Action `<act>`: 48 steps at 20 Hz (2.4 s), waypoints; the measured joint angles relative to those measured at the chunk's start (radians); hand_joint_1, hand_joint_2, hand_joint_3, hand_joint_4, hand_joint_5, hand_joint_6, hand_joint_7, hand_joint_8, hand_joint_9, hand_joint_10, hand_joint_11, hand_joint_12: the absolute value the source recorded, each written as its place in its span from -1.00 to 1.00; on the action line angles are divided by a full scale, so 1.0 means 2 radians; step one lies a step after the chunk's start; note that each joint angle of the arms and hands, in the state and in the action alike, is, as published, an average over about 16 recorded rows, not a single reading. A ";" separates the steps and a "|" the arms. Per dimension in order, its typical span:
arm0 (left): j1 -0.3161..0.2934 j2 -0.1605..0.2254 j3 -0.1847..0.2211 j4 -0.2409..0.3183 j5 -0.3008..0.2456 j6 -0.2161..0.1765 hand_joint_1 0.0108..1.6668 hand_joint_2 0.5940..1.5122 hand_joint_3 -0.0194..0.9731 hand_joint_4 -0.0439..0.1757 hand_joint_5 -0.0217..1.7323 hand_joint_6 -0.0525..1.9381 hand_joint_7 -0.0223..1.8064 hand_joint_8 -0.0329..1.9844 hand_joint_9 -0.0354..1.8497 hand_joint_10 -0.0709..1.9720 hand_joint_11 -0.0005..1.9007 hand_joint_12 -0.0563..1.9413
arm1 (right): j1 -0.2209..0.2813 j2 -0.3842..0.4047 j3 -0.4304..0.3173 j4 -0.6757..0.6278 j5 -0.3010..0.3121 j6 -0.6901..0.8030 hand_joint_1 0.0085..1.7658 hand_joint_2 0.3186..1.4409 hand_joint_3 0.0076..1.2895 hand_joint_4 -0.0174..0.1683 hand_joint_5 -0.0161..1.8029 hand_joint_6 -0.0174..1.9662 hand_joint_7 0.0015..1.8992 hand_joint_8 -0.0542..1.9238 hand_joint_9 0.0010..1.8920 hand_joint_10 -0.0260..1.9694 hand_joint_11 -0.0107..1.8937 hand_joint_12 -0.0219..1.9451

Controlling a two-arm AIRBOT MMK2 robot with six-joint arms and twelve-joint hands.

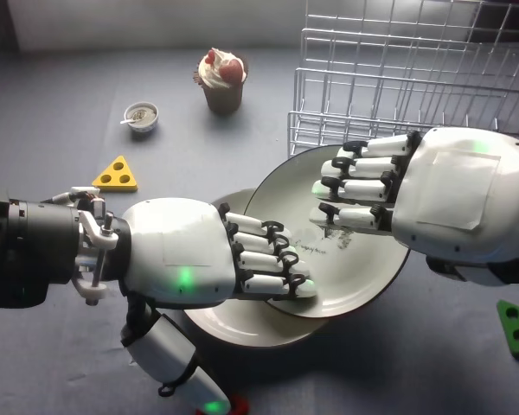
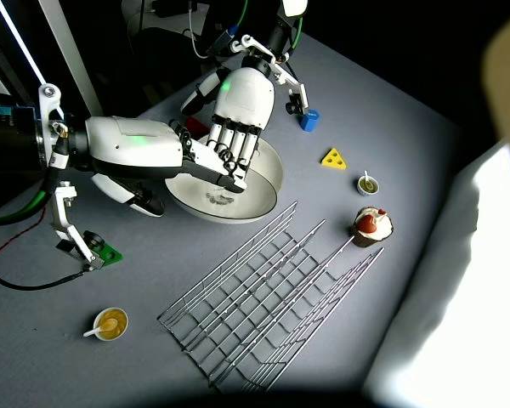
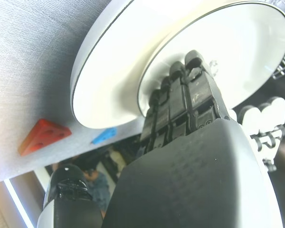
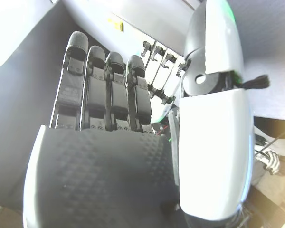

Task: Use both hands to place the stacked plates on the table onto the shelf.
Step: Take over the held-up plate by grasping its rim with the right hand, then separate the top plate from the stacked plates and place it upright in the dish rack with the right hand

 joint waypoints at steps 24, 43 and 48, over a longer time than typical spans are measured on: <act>-0.002 -0.001 0.003 -0.012 -0.002 -0.003 -0.99 -0.24 -0.97 -0.64 -0.87 -0.97 -0.84 -0.97 -0.81 -0.92 -0.82 -0.93 | -0.010 -0.075 0.073 -0.002 0.041 -0.009 0.59 0.05 -0.99 -0.86 -0.12 -0.76 -0.11 -0.93 -0.12 -0.84 -0.20 -0.52; -0.028 0.055 0.081 -0.075 -0.073 -0.039 -0.99 -0.21 -0.97 -0.61 -0.84 -0.94 -0.82 -0.97 -0.81 -0.92 -0.84 -0.93 | 0.024 -0.021 -0.039 0.021 0.015 -0.011 0.66 0.00 -0.99 -0.86 0.06 -0.27 0.22 -0.62 0.17 -0.30 0.08 0.26; -0.029 0.075 0.105 -0.065 -0.098 -0.052 -0.99 -0.22 -0.97 -0.60 -0.84 -0.94 -0.82 -0.97 -0.81 -0.92 -0.85 -0.93 | 0.057 0.004 -0.070 0.053 -0.001 -0.010 0.66 0.01 -0.99 -0.84 0.09 -0.17 0.26 -0.61 0.18 -0.30 0.08 0.28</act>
